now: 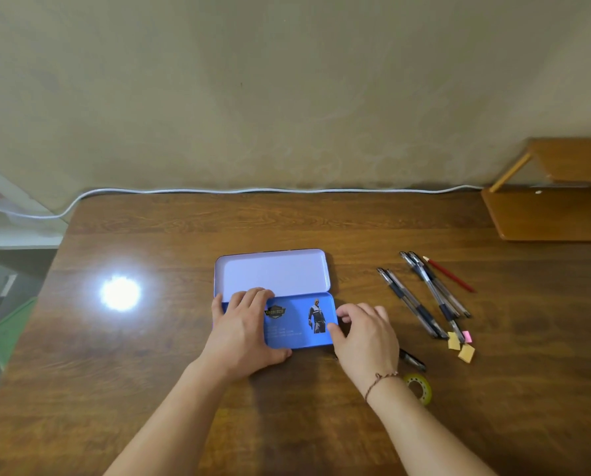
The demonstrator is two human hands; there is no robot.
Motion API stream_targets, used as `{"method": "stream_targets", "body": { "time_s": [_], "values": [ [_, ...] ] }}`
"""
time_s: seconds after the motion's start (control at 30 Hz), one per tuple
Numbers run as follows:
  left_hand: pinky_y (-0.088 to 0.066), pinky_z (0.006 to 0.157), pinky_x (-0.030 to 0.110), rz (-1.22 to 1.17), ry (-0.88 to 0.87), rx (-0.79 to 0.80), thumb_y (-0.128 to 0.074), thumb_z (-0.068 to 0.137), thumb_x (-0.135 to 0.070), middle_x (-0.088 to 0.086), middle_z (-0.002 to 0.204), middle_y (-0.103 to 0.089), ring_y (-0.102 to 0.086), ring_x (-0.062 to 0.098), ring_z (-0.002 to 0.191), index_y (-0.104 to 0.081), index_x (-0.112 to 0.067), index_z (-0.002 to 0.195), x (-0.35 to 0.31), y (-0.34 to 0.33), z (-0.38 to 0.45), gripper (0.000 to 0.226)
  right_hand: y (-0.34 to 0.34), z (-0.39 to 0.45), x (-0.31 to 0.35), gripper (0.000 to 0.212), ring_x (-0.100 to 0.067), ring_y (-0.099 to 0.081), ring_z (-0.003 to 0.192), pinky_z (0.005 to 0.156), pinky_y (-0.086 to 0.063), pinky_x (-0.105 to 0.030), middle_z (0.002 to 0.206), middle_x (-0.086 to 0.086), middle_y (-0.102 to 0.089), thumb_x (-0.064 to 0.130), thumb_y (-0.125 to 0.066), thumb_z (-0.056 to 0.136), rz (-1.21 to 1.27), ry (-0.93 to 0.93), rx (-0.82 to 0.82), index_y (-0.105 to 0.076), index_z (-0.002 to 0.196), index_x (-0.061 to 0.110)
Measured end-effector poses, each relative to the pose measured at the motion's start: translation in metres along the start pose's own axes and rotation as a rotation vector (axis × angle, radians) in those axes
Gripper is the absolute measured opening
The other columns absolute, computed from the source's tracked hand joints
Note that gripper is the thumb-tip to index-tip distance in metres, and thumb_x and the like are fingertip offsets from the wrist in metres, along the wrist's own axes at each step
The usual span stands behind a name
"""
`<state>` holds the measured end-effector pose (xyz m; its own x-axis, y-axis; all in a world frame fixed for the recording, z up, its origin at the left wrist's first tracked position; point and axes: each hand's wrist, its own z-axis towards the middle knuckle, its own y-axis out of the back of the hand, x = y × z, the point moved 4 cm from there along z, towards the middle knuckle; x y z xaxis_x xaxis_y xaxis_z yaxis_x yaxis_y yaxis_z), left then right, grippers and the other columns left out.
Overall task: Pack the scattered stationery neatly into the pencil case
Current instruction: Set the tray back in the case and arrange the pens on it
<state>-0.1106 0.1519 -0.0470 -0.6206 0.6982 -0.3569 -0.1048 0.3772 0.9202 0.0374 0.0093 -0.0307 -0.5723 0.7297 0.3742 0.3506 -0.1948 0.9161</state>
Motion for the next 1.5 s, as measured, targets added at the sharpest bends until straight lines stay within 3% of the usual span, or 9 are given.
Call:
{"method": "stream_targets", "body": {
  "time_s": [0.13, 0.3, 0.47, 0.7, 0.83, 1.03, 1.17, 1.27, 1.5],
  "values": [
    [-0.010, 0.116, 0.052, -0.010, 0.002, 0.027, -0.064, 0.058, -0.071, -0.014, 0.138, -0.042, -0.036, 0.013, 0.131, -0.036, -0.029, 0.136, -0.002, 0.001, 0.001, 0.093, -0.001, 0.014, 0.003, 0.004, -0.007, -0.058, 0.077, 0.049, -0.040, -0.020, 0.083, 0.013, -0.063, 0.033, -0.065, 0.086, 0.122, -0.201, 0.096, -0.062, 0.088, 0.030],
    [-0.012, 0.115, 0.056, 0.018, -0.011, 0.013, -0.062, 0.058, -0.070, -0.013, 0.137, -0.044, -0.040, 0.013, 0.129, -0.037, -0.027, 0.136, -0.004, 0.002, -0.001, 0.092, -0.005, 0.025, 0.003, 0.011, -0.010, -0.056, 0.063, 0.048, -0.039, -0.021, 0.075, 0.005, -0.062, 0.025, -0.059, 0.086, 0.170, -0.251, 0.226, -0.058, 0.076, 0.022],
    [-0.016, 0.112, 0.060, 0.035, -0.032, -0.022, -0.057, 0.056, -0.071, -0.013, 0.134, -0.047, -0.043, 0.015, 0.125, -0.037, -0.027, 0.134, -0.003, -0.001, -0.001, 0.091, -0.008, 0.024, 0.008, 0.016, -0.012, -0.051, 0.062, 0.051, -0.043, -0.026, 0.074, 0.001, -0.054, 0.023, -0.052, 0.091, 0.278, -0.215, 0.220, -0.048, 0.077, 0.018],
    [-0.009, 0.115, 0.060, 0.051, -0.188, -0.113, -0.061, 0.058, -0.075, -0.012, 0.128, -0.048, -0.042, 0.019, 0.124, -0.041, -0.030, 0.134, 0.003, 0.015, -0.014, 0.091, 0.021, 0.001, 0.001, 0.017, -0.004, -0.047, 0.053, 0.043, -0.037, -0.014, 0.068, 0.000, -0.054, 0.015, -0.056, 0.091, 0.424, -0.041, 0.152, -0.047, 0.078, 0.021],
    [-0.019, 0.113, 0.061, 0.064, -0.269, -0.169, -0.063, 0.059, -0.076, -0.011, 0.124, -0.051, -0.046, 0.018, 0.117, -0.044, -0.029, 0.134, 0.002, 0.017, -0.022, 0.091, 0.016, -0.013, -0.008, 0.013, -0.005, -0.054, 0.057, 0.045, -0.040, -0.015, 0.070, 0.001, -0.059, 0.019, -0.060, 0.090, 0.452, -0.065, 0.169, -0.051, 0.083, 0.025],
    [-0.025, 0.111, 0.050, 0.022, -0.131, -0.072, -0.064, 0.056, -0.076, -0.011, 0.131, -0.049, -0.045, 0.019, 0.122, -0.044, -0.028, 0.135, 0.016, 0.004, -0.012, 0.095, 0.009, -0.001, -0.006, 0.006, -0.003, -0.063, 0.078, 0.056, -0.047, -0.015, 0.080, 0.009, -0.065, 0.024, -0.064, 0.088, 0.548, -0.114, 0.102, -0.060, 0.090, 0.027],
    [-0.020, 0.110, 0.041, 0.013, -0.115, -0.033, -0.062, 0.055, -0.078, -0.012, 0.137, -0.043, -0.038, 0.018, 0.128, -0.040, -0.030, 0.138, 0.019, -0.001, -0.009, 0.098, 0.024, 0.003, -0.043, 0.010, -0.002, -0.058, 0.078, 0.054, -0.043, -0.016, 0.092, 0.014, -0.062, 0.032, -0.061, 0.088, 0.254, -0.184, -0.048, -0.060, 0.098, 0.032],
    [-0.018, 0.110, 0.039, 0.011, -0.118, -0.024, -0.059, 0.054, -0.081, -0.012, 0.139, -0.041, -0.037, 0.016, 0.129, -0.039, -0.031, 0.139, 0.017, -0.002, -0.004, 0.101, 0.037, 0.010, -0.083, 0.020, -0.017, -0.056, 0.100, 0.060, -0.044, -0.026, 0.110, 0.007, -0.061, 0.032, -0.064, 0.086, -0.074, -0.215, -0.224, -0.066, 0.105, 0.029],
    [-0.015, 0.114, 0.047, 0.045, -0.089, 0.022, -0.047, 0.056, -0.095, -0.013, 0.141, -0.040, -0.036, 0.016, 0.131, -0.032, -0.035, 0.140, 0.016, -0.008, -0.003, 0.104, 0.035, 0.024, -0.103, 0.020, -0.021, -0.050, 0.109, 0.059, -0.037, -0.025, 0.110, 0.004, -0.061, 0.039, -0.063, 0.086, -0.251, -0.157, -0.157, -0.068, 0.102, 0.029]
  ]
}}
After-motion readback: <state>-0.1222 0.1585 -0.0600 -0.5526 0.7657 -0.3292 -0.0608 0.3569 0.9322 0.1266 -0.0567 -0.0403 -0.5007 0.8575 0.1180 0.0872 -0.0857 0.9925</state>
